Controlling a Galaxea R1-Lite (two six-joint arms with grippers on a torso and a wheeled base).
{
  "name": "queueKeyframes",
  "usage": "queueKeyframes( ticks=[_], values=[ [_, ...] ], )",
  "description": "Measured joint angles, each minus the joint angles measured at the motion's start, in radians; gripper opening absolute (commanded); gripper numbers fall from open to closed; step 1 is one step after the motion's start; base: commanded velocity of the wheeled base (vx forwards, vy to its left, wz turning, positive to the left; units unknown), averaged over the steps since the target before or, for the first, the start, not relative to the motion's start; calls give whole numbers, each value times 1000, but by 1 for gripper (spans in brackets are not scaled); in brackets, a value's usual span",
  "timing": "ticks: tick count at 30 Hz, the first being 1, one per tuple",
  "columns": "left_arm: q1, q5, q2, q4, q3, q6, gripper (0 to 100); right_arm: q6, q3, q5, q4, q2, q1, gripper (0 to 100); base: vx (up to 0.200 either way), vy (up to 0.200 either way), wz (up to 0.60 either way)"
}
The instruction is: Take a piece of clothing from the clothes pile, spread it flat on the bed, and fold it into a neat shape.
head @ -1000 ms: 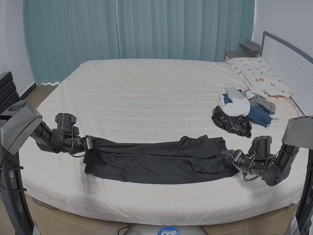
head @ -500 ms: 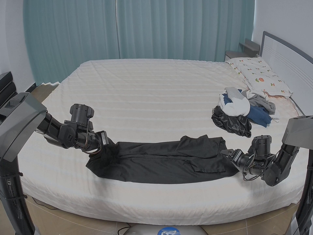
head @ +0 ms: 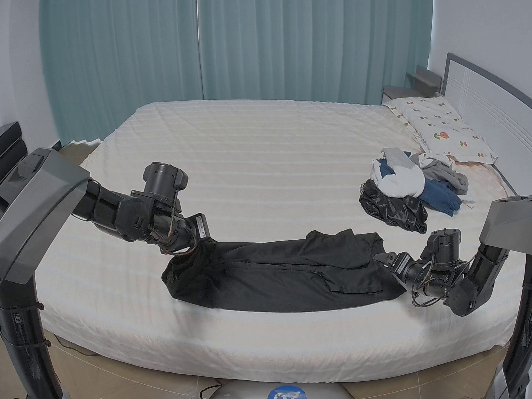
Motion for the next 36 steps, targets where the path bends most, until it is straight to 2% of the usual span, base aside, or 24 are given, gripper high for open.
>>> queueKeyframes(
  ticks=[10, 15, 31, 36],
  values=[
    [-56, 20, 4, 11, -11, -5, 0, 2, -6, 0, 1, -1, -1, 100, 0, -200, 0],
    [-90, 30, 6, 60, -49, -23, 0, 5, -9, 0, 1, -1, -1, 100, 0, -200, 0],
    [-214, 60, 99, 279, -332, -74, 0, 4, -10, 0, 1, -1, 0, 100, 0, -200, 0],
    [-238, 104, 158, 323, -447, -89, 0, 4, -11, 0, 1, -1, 0, 100, 0, -120, 0]
  ],
)
